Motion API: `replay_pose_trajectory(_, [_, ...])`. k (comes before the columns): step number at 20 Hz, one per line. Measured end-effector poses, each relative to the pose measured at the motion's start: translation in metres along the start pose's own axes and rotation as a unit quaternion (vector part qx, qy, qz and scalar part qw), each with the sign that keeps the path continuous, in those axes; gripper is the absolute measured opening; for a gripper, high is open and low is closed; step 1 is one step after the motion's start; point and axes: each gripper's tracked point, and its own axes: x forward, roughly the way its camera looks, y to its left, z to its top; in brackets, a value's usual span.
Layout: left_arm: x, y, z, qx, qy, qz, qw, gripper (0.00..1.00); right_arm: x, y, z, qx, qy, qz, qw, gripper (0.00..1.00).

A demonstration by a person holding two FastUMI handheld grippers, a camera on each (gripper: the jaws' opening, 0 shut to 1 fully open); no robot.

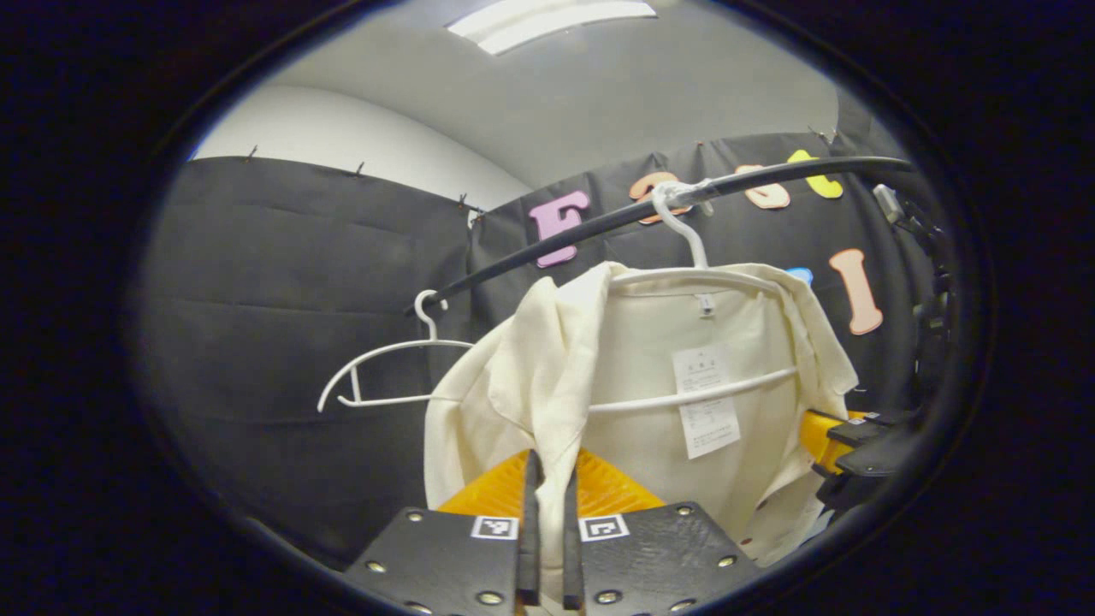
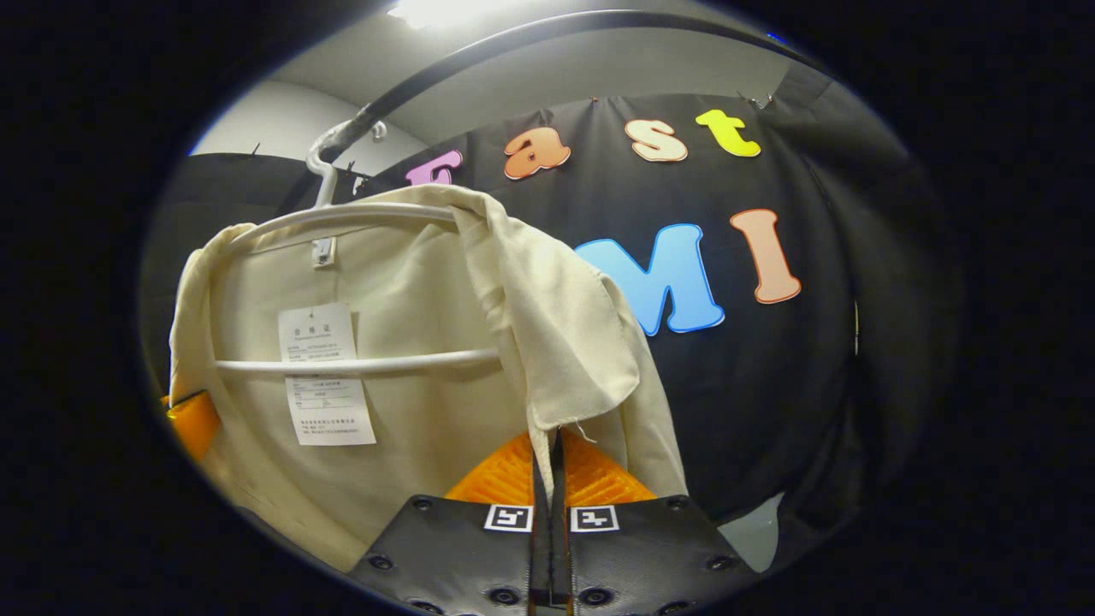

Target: Grasp the clothes on the hanger with both hands and then place them into the laundry hamper below.

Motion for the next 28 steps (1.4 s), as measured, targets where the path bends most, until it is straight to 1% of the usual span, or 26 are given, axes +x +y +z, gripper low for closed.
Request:
replay_pose_trajectory(1, [0.006,0.001,-0.002,0.0,0.002,0.002,1.0,0.07,-0.008,0.003,0.0,-0.011,0.008,0.012,1.0,0.01])
replay_pose_trajectory(2, [0.009,0.002,-0.001,-0.003,0.003,-0.003,1.0,0.02,-0.01,0.0,0.0,-0.023,0.008,0.012,1.0,0.01])
replay_pose_trajectory(3, [0.011,-0.003,0.0,-0.008,0.001,-0.01,1.0,0.04,-0.007,-0.002,0.003,-0.033,0.003,0.013,0.999,0.02])
replay_pose_trajectory(4, [0.011,-0.003,0.003,-0.012,-0.002,-0.019,1.0,0.01,-0.006,-0.005,0.004,-0.042,-0.001,0.007,0.999,0.02])
replay_pose_trajectory(6, [0.002,0.001,0.009,-0.006,-0.014,-0.026,1.0,0.01,-0.008,-0.013,0.014,-0.045,-0.018,-0.006,0.999,0.02])
replay_pose_trajectory(7, [-0.004,0.007,0.015,0.0,-0.023,-0.023,0.999,0.02,-0.009,-0.018,0.018,-0.046,-0.026,-0.016,0.998,0.0])
replay_pose_trajectory(8, [-0.009,0.014,0.023,0.004,-0.03,-0.02,0.999,0.02,-0.012,-0.027,0.026,-0.045,-0.036,-0.022,0.998,0.02])
replay_pose_trajectory(11, [-0.02,0.029,0.04,0.008,-0.042,-0.009,0.999,0.01,-0.011,-0.05,0.047,-0.048,-0.06,-0.042,0.996,0.02])
replay_pose_trajectory(13, [-0.022,0.034,0.05,0.012,-0.05,-0.004,0.999,0.01,-0.009,-0.062,0.057,-0.05,-0.073,-0.048,0.995,0.02])
replay_pose_trajectory(16, [-0.027,0.049,0.079,0.031,-0.08,0.007,0.996,0.02,-0.009,-0.07,0.074,-0.058,-0.095,-0.057,0.992,0.01])
replay_pose_trajectory(17, [-0.028,0.05,0.085,0.034,-0.088,0.008,0.995,0.0,-0.008,-0.071,0.08,-0.06,-0.102,-0.059,0.991,0.02])
replay_pose_trajectory(19, [-0.026,0.051,0.09,0.033,-0.094,0.012,0.995,0.02,-0.004,-0.075,0.091,-0.06,-0.116,-0.061,0.99,0.01])
replay_pose_trajectory(22, [-0.018,0.049,0.086,0.027,-0.087,0.016,0.996,0.02,-0.002,-0.078,0.101,-0.05,-0.128,-0.058,0.989,0.01])
replay_pose_trajectory(24, [-0.013,0.049,0.083,0.03,-0.084,0.015,0.996,0.01,-0.001,-0.077,0.103,-0.05,-0.13,-0.054,0.989,0.01])
replay_pose_trajectory(28, [-0.012,0.047,0.082,0.017,-0.079,-0.004,0.997,0.01,0.001,-0.076,0.107,-0.07,-0.137,-0.043,0.987,0.01])
